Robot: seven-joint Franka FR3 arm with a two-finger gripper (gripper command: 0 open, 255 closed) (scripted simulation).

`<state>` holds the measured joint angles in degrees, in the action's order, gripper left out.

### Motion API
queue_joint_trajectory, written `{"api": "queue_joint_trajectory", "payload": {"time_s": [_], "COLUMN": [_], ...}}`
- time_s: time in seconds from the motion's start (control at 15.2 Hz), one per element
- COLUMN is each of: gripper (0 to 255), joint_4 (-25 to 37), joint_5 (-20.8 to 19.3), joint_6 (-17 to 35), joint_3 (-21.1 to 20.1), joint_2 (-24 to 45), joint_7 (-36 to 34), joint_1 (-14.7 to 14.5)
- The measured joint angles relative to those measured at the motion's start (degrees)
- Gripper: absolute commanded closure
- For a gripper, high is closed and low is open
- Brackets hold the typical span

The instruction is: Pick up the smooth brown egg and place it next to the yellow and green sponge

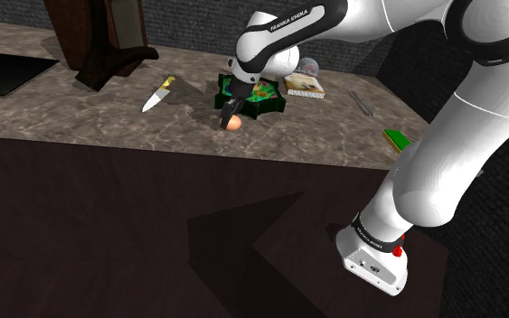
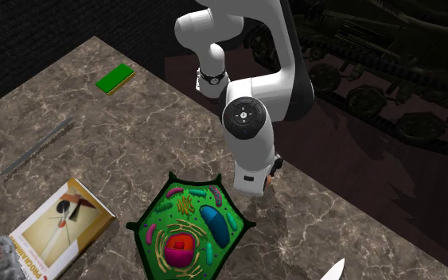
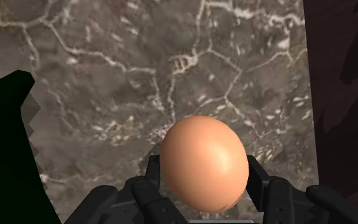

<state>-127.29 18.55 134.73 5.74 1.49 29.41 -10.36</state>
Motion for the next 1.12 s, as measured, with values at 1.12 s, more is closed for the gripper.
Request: {"api": "queue_joint_trajectory", "payload": {"time_s": [1.12], "gripper": [255], "joint_4": [4.96], "joint_5": [-2.92], "joint_6": [-9.11], "joint_3": [0.17], "joint_2": [-4.58], "joint_7": [-3.59], "joint_1": [0.21]}}
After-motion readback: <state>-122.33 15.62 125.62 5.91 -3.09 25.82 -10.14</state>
